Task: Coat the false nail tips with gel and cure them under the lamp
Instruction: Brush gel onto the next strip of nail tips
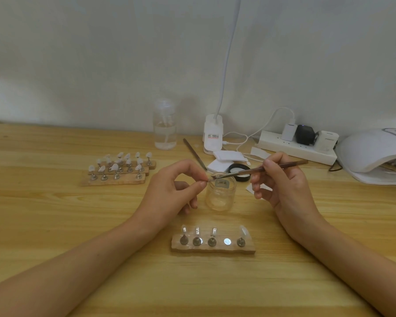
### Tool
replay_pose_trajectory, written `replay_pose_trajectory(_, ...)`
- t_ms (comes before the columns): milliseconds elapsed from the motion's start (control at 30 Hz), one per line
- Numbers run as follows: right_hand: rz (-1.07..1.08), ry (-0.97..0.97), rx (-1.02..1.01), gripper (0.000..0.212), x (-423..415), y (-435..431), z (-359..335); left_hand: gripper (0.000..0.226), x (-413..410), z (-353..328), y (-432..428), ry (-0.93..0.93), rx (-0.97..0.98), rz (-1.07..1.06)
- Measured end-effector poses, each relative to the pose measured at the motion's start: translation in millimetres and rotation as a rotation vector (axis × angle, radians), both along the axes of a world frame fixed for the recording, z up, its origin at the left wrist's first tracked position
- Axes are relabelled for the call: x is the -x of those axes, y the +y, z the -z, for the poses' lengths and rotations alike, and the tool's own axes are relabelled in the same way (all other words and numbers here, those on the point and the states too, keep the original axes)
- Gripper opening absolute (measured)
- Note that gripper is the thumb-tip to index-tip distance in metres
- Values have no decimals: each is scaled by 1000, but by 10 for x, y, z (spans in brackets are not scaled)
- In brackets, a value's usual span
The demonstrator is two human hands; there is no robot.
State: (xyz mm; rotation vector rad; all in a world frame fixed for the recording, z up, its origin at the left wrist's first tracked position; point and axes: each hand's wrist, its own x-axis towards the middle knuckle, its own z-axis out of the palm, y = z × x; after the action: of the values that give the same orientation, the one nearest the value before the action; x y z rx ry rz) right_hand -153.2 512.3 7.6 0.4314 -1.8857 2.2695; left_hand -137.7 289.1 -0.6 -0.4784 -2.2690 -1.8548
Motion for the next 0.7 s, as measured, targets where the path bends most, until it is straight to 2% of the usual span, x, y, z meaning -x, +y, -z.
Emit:
replay_pose_trajectory(167, 20, -11, 54, 13, 15, 27, 3, 7, -7, -4, 8, -14, 4, -13)
replay_pose_trajectory(267, -18, 7, 12, 14, 3, 6, -1, 7, -8, -6, 14, -20, 1, -18)
replay_pose_trajectory(400, 44, -23, 19, 14, 26, 23, 24, 4, -8, -11, 19, -27, 0, -17)
replay_pose_trajectory(533, -20, 19, 23, 13, 9, 17, 3, 5, -6, -12, 18, -37, -4, -17)
replay_pose_trajectory(700, 39, -4, 13, 13, 25, 24, 17, 5, -5, -11, 21, -51, -7, -17)
